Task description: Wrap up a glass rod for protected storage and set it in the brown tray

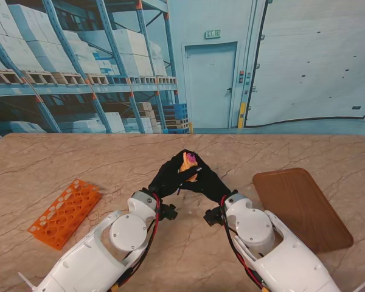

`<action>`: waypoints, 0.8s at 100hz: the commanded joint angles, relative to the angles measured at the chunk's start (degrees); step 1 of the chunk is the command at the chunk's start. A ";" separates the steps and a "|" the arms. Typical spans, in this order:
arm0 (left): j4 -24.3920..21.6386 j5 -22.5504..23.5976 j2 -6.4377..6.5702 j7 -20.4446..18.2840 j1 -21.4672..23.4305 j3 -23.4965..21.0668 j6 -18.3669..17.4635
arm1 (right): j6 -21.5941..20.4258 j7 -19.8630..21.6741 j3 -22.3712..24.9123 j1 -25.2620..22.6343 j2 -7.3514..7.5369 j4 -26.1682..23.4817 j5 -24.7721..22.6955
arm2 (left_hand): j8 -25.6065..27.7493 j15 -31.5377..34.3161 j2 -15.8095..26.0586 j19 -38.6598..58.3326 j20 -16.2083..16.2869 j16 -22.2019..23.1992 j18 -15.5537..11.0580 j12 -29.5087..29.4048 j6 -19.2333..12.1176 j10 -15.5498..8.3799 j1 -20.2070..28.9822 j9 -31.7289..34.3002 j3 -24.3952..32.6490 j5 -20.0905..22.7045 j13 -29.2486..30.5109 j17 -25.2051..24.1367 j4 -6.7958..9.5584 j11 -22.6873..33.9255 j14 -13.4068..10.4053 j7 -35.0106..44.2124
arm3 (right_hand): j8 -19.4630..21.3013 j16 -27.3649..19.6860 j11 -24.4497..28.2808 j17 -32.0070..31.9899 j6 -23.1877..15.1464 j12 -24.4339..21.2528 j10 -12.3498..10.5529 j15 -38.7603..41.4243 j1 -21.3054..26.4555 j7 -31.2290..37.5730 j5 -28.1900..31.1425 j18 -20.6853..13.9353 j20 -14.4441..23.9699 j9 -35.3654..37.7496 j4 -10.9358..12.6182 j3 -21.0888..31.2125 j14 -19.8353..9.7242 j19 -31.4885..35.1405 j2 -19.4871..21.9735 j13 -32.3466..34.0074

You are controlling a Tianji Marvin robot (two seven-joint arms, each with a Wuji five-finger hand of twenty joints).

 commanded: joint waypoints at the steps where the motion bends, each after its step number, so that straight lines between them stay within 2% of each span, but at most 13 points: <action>1: -0.21 -0.17 -0.68 -0.95 0.05 0.78 -0.58 | 0.04 0.99 -1.39 -0.11 -1.63 -2.14 0.77 | -0.85 -11.95 2.13 -2.59 -0.36 -4.15 -2.15 -3.41 -2.77 -3.79 3.91 -3.04 -1.02 -0.38 -4.80 -0.42 -1.69 -7.16 -10.02 -1.88 | 0.49 -0.25 0.48 0.61 -26.99 -0.34 -1.63 0.59 -0.52 8.50 9.12 -1.33 0.45 1.32 2.30 -0.37 -1.08 -0.96 0.45 0.19; 8: -0.13 -0.22 -0.64 -1.16 -0.01 0.85 -0.83 | 0.90 1.30 -1.46 -0.08 -1.75 -2.36 2.06 | -1.03 -12.58 2.24 -4.48 0.13 -4.88 -2.17 -4.07 -3.40 -4.00 3.82 -3.62 -1.14 0.00 -5.24 -0.44 -1.72 -7.89 -10.41 -2.62 | 0.23 -0.07 0.18 0.55 -27.97 -0.40 -1.57 0.79 -0.05 8.53 11.79 -1.38 0.99 1.94 2.37 2.35 -1.23 -0.98 1.39 0.25; 17: 0.04 -0.32 -0.59 -1.42 -0.10 0.97 -1.29 | 1.93 1.29 -1.59 -0.04 -2.04 -2.54 3.88 | -1.15 -13.48 2.35 -7.52 0.65 -5.67 -1.94 -4.57 -5.67 -5.36 3.35 -5.22 -1.11 0.23 -6.67 -0.67 -1.61 -8.71 -10.92 -3.67 | 0.36 0.09 -0.20 0.71 -29.15 -0.38 -1.34 1.03 -2.37 9.10 16.34 -1.42 1.79 3.37 1.31 12.32 -1.45 -1.28 2.77 0.54; 22: 0.10 -0.48 -0.55 -1.66 -0.14 1.02 -1.55 | 2.54 1.35 -1.59 -0.09 -2.21 -2.71 5.10 | -1.36 -14.61 1.55 -10.51 1.06 -6.49 -1.64 -5.07 -10.75 -6.43 2.72 -8.20 -0.60 2.51 -8.05 -0.64 -0.96 -9.83 -11.24 -4.50 | 0.54 0.14 -0.29 0.62 -29.59 -0.37 -1.49 1.16 -3.04 9.47 18.55 -1.48 1.99 3.89 0.97 15.34 -1.60 -1.36 3.73 0.68; 27: 0.19 -0.90 -0.45 -2.22 -0.21 1.05 -2.06 | 3.14 1.29 -1.58 -0.13 -2.38 -2.90 6.11 | -0.52 -15.50 0.80 -13.12 1.49 -7.13 -1.14 -5.41 -12.79 -6.37 2.13 -12.66 0.23 4.11 -8.95 -0.64 -0.54 -10.59 -11.35 -6.42 | 0.83 0.15 -0.32 0.58 -29.65 -0.35 -1.52 1.23 -3.26 10.06 21.38 -1.50 2.19 4.50 0.66 17.82 -1.73 -1.43 5.03 0.74; 33: 0.17 -1.34 -0.42 -2.53 -0.20 1.07 -2.32 | 3.70 1.34 -1.56 -0.17 -2.48 -3.10 6.95 | 0.14 -16.03 0.76 -14.41 1.82 -7.46 -0.96 -5.55 -13.40 -6.60 1.64 -15.17 0.38 4.70 -9.55 -0.94 -0.56 -10.95 -11.46 -7.23 | -4.23 0.15 -0.68 0.61 -30.25 -0.35 -1.63 1.42 0.96 13.63 24.31 -1.56 2.69 5.35 -4.72 14.48 -1.91 -1.66 7.40 0.75; 38: 0.11 -1.74 -0.47 -2.54 -0.14 1.07 -2.40 | 4.01 1.38 -1.55 -0.21 -2.52 -3.22 7.25 | 1.33 -16.74 0.67 -15.81 2.27 -7.75 -0.96 -6.02 -13.00 -5.34 1.33 -19.54 0.34 6.48 -10.27 -0.84 -0.60 -12.01 -11.38 -7.53 | -7.43 0.15 -0.82 0.62 -30.96 -0.35 -1.71 1.58 3.84 18.20 26.17 -1.56 2.91 6.06 -5.71 12.05 -1.98 -1.77 8.74 0.84; 46: -0.24 -2.22 -0.41 -2.93 0.02 0.99 -1.86 | 4.28 1.43 -1.50 -0.28 -2.52 -3.33 7.43 | 2.30 -17.65 0.65 -17.43 3.52 -7.70 -1.47 -6.54 -13.18 -6.69 0.87 -25.18 0.46 7.91 -11.98 -1.16 -0.42 -12.70 -11.10 -7.86 | -9.53 0.19 -0.74 0.88 -30.85 -0.30 -1.80 1.92 6.90 21.63 30.29 -1.46 3.05 7.58 -5.61 9.98 -2.07 -1.78 11.27 1.15; 54: -0.37 -2.26 -0.39 -2.99 0.10 0.96 -1.65 | 4.60 1.34 -1.39 -0.43 -2.54 -3.52 7.48 | 2.69 -18.09 0.70 -18.16 4.20 -7.68 -1.76 -7.00 -13.16 -7.61 0.70 -27.84 0.48 8.24 -12.76 -1.45 -0.47 -13.54 -11.04 -7.89 | -10.20 0.26 -0.50 1.07 -28.44 -0.18 -1.94 2.45 9.87 22.65 35.81 -1.17 3.07 10.27 -5.49 8.17 -1.97 -1.80 13.92 1.64; 60: -0.32 -2.12 -0.39 -2.92 0.08 0.95 -1.72 | 4.78 1.34 -1.26 -0.58 -2.50 -3.69 7.41 | 2.74 -18.49 0.62 -18.52 4.60 -7.74 -1.94 -7.17 -13.33 -8.19 0.57 -29.40 0.41 8.28 -13.07 -1.70 -0.52 -13.91 -11.07 -7.90 | -9.80 0.30 -0.37 1.14 -27.56 -0.11 -1.94 2.69 10.77 23.40 37.21 -1.22 3.07 11.37 -5.35 7.59 -2.01 -1.81 14.56 1.85; 62: -0.36 -2.09 -0.37 -2.92 0.10 0.93 -1.67 | 4.79 1.35 -1.20 -0.63 -2.47 -3.74 7.35 | 2.71 -19.60 0.78 -20.93 7.43 -7.49 -2.24 -7.60 -13.51 -8.36 0.34 -30.38 0.49 8.10 -12.97 -1.29 -0.52 -13.73 -11.10 -8.60 | -9.59 0.31 -0.27 1.11 -27.52 -0.08 -2.04 2.73 10.95 23.67 37.60 -1.20 3.07 11.74 -5.31 7.54 -1.99 -1.83 14.69 1.90; 64: -0.38 -2.05 -0.37 -2.90 0.11 0.91 -1.63 | 4.79 1.37 -1.15 -0.70 -2.45 -3.79 7.27 | 2.70 -19.90 0.83 -21.56 8.16 -7.44 -2.33 -7.73 -13.68 -8.51 0.24 -30.94 0.49 8.03 -12.98 -1.26 -0.53 -13.79 -11.17 -8.78 | -9.38 0.33 -0.19 1.10 -27.44 -0.05 -2.03 2.81 11.04 23.89 37.86 -1.13 3.06 12.07 -5.30 7.42 -1.91 -1.85 14.76 1.99; 80: -0.58 -1.07 -0.59 -1.53 0.33 0.64 -0.87 | 4.34 2.48 -0.24 -1.61 -1.79 -4.50 6.18 | 2.46 -21.77 1.49 -22.97 9.38 -7.66 -3.88 -7.77 -15.89 -9.09 -1.20 -34.82 0.08 6.22 -13.68 -1.83 -0.63 -14.23 -11.66 -10.19 | -6.70 0.40 -0.25 0.33 -26.68 0.00 -2.24 3.13 11.93 24.36 38.73 -0.91 2.99 14.71 -4.60 6.08 -1.83 -2.36 15.31 2.26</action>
